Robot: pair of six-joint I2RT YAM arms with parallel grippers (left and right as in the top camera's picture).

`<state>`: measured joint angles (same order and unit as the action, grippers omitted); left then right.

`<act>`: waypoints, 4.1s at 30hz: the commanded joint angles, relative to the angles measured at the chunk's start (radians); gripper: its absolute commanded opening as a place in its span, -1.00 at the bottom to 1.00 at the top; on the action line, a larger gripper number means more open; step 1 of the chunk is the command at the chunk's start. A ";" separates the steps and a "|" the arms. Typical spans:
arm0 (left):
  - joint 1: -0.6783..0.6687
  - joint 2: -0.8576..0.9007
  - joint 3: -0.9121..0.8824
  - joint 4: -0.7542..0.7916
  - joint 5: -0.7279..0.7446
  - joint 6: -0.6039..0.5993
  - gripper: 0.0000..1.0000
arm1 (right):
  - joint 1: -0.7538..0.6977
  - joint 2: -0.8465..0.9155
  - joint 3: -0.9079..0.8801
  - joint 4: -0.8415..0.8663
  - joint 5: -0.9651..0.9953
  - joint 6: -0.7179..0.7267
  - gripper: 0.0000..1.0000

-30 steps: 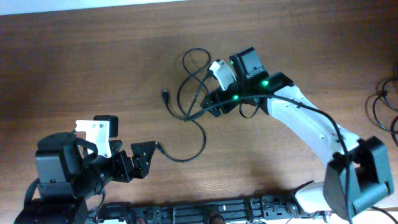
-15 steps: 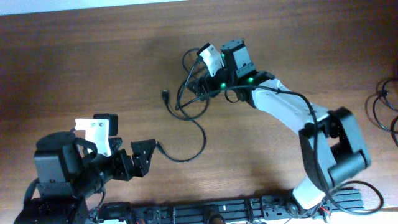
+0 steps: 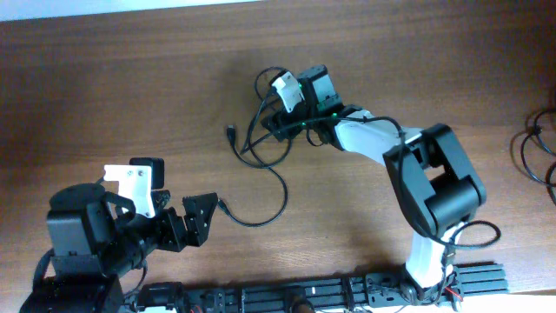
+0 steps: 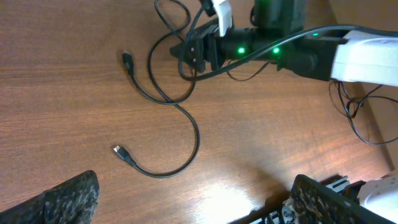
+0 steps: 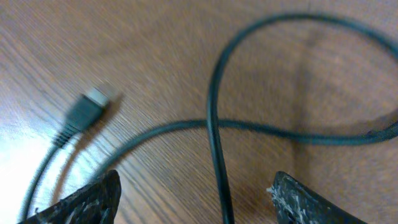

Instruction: Untangle cables

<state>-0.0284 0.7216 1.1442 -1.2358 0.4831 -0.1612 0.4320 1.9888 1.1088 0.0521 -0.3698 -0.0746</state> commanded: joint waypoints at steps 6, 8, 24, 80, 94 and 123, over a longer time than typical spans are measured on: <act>0.005 -0.001 0.000 0.009 0.011 -0.002 0.98 | 0.006 0.034 0.011 0.052 0.012 0.031 -0.93; 0.005 -0.001 0.000 0.008 0.011 -0.002 0.98 | 0.005 -0.004 0.043 0.060 0.011 0.077 -0.93; 0.005 0.021 0.000 0.163 -0.070 -0.001 0.98 | 0.005 -0.599 0.156 -0.277 0.013 0.091 -0.93; 0.005 0.031 0.006 0.037 -0.369 0.062 0.98 | -0.602 -0.964 0.699 -0.705 0.370 -0.145 -0.93; 0.005 0.031 0.006 -0.098 -0.369 0.062 0.98 | -0.602 -1.049 0.683 -1.104 0.291 -0.149 -0.92; 0.005 0.031 0.006 -0.098 -0.370 0.062 0.98 | -0.708 -1.235 -0.242 0.052 0.760 -0.365 -0.93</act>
<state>-0.0265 0.7536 1.1427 -1.3361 0.1223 -0.1120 -0.2157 0.7284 0.8738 0.0834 0.2913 -0.4053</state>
